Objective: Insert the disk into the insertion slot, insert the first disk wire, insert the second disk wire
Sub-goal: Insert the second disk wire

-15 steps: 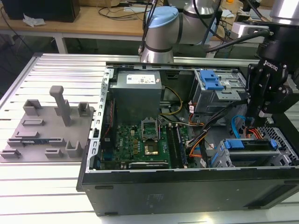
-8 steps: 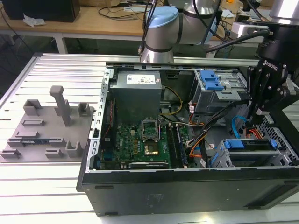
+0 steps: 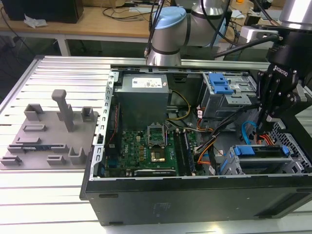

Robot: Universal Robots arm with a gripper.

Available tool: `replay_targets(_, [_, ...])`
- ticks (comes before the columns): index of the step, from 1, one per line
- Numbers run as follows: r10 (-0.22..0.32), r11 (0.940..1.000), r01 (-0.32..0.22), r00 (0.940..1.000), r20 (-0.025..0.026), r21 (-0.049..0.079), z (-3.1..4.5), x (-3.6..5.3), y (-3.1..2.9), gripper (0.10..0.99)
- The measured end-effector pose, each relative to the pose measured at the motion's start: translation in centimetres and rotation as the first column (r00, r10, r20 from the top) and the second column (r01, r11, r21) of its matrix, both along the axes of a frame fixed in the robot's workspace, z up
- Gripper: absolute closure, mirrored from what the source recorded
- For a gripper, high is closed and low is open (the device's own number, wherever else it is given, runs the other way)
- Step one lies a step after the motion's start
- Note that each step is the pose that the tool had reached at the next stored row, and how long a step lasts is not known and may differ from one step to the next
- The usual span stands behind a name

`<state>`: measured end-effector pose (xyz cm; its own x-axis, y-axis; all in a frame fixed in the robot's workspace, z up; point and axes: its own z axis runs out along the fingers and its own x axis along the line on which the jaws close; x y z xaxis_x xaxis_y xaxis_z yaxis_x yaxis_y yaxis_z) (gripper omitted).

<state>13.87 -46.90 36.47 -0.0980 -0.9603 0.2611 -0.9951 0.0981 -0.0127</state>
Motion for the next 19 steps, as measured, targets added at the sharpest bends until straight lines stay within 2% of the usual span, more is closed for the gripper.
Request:
replay_targets(6, [0.000,1.0000,0.000,1.0000,0.0000,0.002,-0.47,-0.09,0.00,0.847])
replay_targets(13, [0.000,1.0000,0.000,1.0000,0.0000,0.004,-0.67,-0.16,0.00,0.847])
replay_targets(14, [0.000,1.0000,0.000,1.0000,0.0000,0.004,-0.68,-0.16,0.00,0.863])
replay_targets(15, [0.000,1.0000,0.000,1.0000,0.0000,0.004,-0.68,-0.16,0.00,0.925])
replay_targets(17, [0.000,1.0000,0.000,1.0000,0.0000,0.004,-0.69,-0.16,0.00,0.925])
replay_targets(18, [0.000,1.0000,0.000,1.0000,0.0000,0.005,-0.69,-0.16,-0.51,0.925])
replay_targets(19, [0.000,0.9999,0.000,1.0000,0.0000,0.011,-0.69,-0.16,-1.13,0.925])
